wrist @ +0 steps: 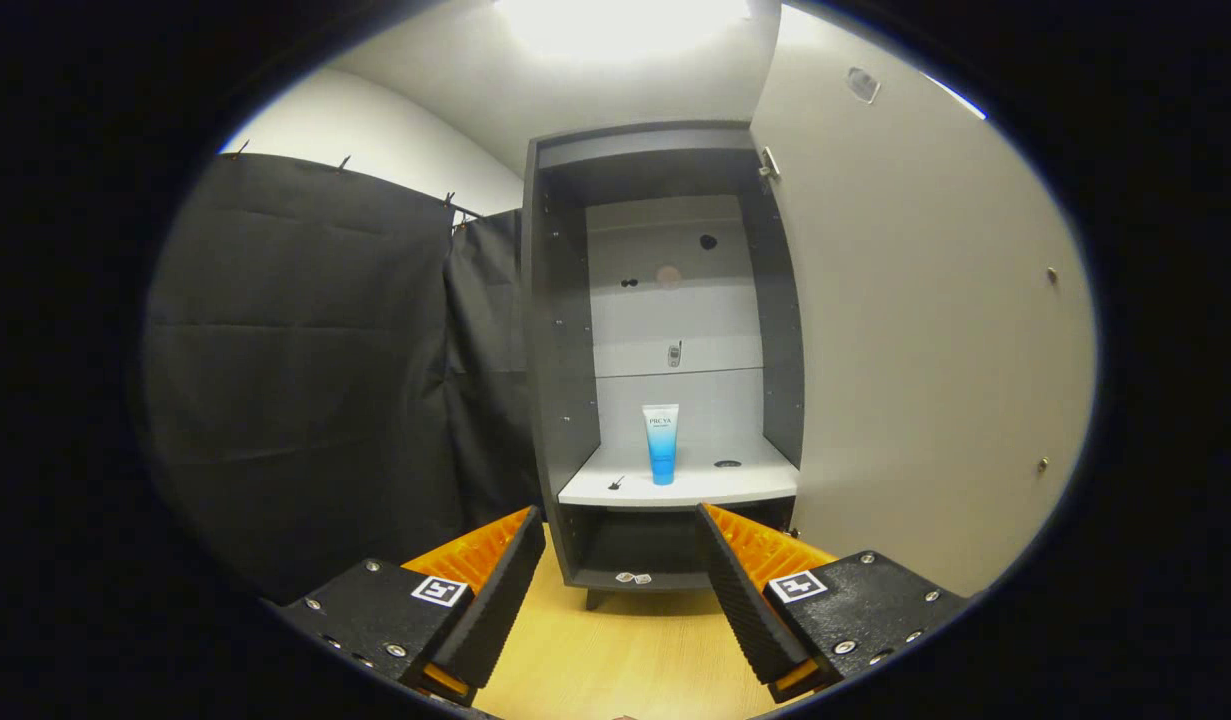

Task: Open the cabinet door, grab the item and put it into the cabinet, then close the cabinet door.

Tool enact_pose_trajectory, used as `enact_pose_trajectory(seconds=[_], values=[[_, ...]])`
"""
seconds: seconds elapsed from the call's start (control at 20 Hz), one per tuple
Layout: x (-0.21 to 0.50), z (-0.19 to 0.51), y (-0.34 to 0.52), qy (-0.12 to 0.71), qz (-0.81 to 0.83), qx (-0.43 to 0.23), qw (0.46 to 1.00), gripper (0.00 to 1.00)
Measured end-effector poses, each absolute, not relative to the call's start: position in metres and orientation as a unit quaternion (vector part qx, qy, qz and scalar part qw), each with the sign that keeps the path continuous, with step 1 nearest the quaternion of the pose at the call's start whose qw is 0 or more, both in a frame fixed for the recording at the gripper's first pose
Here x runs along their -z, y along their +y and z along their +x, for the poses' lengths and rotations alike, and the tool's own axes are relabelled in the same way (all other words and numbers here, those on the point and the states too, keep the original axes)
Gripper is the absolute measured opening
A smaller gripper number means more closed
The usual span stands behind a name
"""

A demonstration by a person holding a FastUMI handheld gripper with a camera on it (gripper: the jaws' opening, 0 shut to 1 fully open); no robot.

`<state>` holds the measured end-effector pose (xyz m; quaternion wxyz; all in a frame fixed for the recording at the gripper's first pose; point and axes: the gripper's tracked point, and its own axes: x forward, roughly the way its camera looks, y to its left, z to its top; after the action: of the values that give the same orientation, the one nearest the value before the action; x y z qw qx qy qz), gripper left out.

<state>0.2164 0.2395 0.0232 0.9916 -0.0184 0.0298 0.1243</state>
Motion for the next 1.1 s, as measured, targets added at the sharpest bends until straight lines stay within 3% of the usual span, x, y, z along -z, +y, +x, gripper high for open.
enact_pose_trajectory(seconds=[0.6,1.1], values=[[-0.026,0.125,0.133,0.024,0.005,-0.07,0.997,0.93],[-0.078,0.108,0.01,0.007,0.014,0.036,0.999,0.93]])
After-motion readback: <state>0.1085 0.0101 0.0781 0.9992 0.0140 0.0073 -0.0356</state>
